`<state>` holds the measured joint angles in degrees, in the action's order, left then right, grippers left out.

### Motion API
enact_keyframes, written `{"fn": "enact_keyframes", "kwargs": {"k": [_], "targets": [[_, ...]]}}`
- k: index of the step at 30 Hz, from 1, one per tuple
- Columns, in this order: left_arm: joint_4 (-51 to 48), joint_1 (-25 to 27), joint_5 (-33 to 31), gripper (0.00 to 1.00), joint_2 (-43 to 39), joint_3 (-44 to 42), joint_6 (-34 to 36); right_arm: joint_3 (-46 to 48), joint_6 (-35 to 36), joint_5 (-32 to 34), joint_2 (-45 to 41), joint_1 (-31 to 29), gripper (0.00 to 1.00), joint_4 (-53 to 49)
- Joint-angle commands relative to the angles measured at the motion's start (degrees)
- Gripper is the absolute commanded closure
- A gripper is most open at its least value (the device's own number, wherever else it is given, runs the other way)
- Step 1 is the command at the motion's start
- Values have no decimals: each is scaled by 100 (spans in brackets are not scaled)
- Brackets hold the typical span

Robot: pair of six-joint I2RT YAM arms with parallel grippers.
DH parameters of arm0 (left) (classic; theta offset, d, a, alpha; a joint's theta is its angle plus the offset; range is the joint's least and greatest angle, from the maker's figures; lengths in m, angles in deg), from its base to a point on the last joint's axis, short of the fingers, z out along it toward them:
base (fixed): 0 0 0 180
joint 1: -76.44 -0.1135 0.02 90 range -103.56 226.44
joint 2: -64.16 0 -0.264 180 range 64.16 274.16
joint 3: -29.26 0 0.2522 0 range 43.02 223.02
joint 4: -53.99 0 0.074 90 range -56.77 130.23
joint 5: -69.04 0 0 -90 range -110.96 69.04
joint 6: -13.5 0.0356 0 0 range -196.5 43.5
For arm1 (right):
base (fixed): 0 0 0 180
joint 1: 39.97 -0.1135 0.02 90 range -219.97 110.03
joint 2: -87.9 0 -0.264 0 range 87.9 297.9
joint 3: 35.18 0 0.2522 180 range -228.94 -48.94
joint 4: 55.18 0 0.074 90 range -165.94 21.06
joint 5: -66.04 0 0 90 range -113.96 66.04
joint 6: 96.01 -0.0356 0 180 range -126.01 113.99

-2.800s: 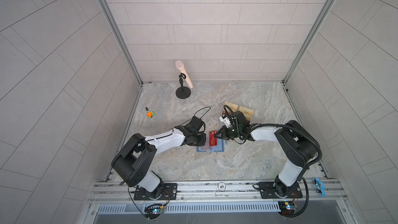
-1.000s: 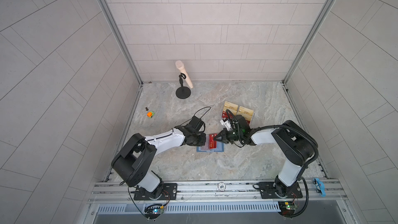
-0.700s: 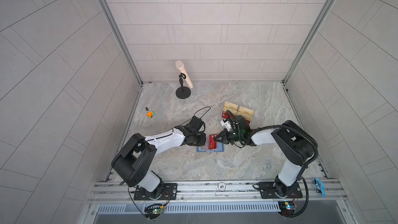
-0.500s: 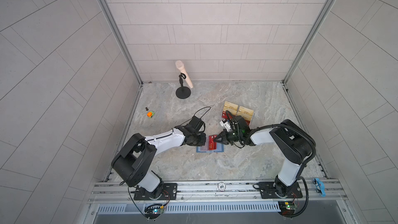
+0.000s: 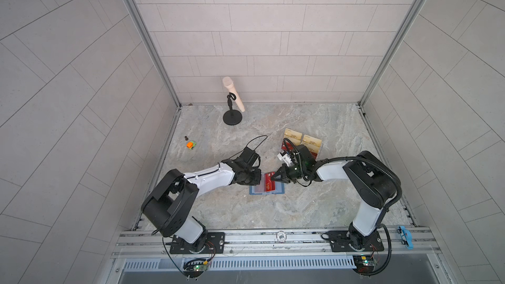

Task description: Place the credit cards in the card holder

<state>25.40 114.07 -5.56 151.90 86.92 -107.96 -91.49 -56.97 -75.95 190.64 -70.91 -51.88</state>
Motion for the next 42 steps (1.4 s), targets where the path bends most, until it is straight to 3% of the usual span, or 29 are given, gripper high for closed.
{"fn": "enact_keyframes", "kwargs": {"k": [1, 8, 13, 27, 37, 42], "targets": [[-37, -36, -19, 89, -41, -31, 13, -69, 104, -95, -21, 42, 100, -153], [2, -42, -6, 90, -29, -66, -18, -228, 226, -202, 33, 39, 100, -312], [-11, -51, -10, 99, 1, -75, 5, -237, 277, -232, 83, 35, 100, -353], [-37, -80, -14, 100, -4, -118, 11, -558, 885, -40, 122, 5, 100, -1284], [-37, -84, -7, 99, 1, -101, 2, -806, 1359, 338, 49, -117, 86, -2149], [-28, -86, 7, 99, -1, -99, -9, -904, 1507, 526, 20, -171, 70, -2478]]}}
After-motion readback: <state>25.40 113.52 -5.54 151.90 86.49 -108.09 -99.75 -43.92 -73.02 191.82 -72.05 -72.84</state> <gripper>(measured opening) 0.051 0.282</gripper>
